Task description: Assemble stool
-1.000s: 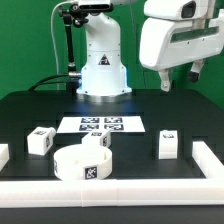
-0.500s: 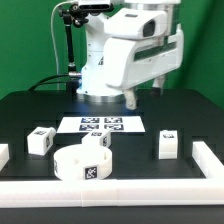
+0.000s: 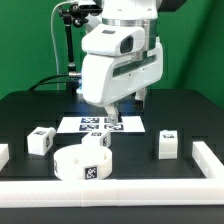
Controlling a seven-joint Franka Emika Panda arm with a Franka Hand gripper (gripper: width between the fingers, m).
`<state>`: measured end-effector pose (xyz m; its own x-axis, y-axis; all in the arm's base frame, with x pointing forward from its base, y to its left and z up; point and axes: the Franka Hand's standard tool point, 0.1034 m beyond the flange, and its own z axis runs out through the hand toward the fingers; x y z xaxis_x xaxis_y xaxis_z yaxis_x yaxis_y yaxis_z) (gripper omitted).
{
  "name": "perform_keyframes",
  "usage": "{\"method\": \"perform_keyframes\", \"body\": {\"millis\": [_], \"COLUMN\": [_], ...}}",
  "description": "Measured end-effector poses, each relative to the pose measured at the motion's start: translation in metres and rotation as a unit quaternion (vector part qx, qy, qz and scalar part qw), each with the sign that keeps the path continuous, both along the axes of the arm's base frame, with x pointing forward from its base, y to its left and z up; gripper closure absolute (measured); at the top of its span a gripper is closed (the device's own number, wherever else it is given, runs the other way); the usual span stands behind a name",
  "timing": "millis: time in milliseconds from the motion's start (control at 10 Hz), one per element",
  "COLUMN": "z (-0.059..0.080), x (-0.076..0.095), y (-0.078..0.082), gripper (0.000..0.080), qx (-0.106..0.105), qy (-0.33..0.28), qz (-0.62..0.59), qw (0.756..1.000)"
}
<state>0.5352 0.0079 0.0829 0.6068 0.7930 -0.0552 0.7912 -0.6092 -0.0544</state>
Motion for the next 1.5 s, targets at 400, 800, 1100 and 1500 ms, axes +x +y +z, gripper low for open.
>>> {"method": "perform_keyframes", "body": {"millis": [400, 800, 1100, 1500], "z": [-0.029, -0.032, -0.048, -0.064], "x": [-0.002, 0.0, 0.002, 0.006], "y": [-0.05, -0.052, -0.051, -0.051], "gripper": [0.015, 0.015, 0.015, 0.015], "qx": [0.005, 0.004, 0.003, 0.006], "qy": [-0.002, -0.005, -0.003, -0.005], "qz": [0.034, 0.02, -0.001, 0.0], "qw": [0.999, 1.0, 1.0, 1.0]}}
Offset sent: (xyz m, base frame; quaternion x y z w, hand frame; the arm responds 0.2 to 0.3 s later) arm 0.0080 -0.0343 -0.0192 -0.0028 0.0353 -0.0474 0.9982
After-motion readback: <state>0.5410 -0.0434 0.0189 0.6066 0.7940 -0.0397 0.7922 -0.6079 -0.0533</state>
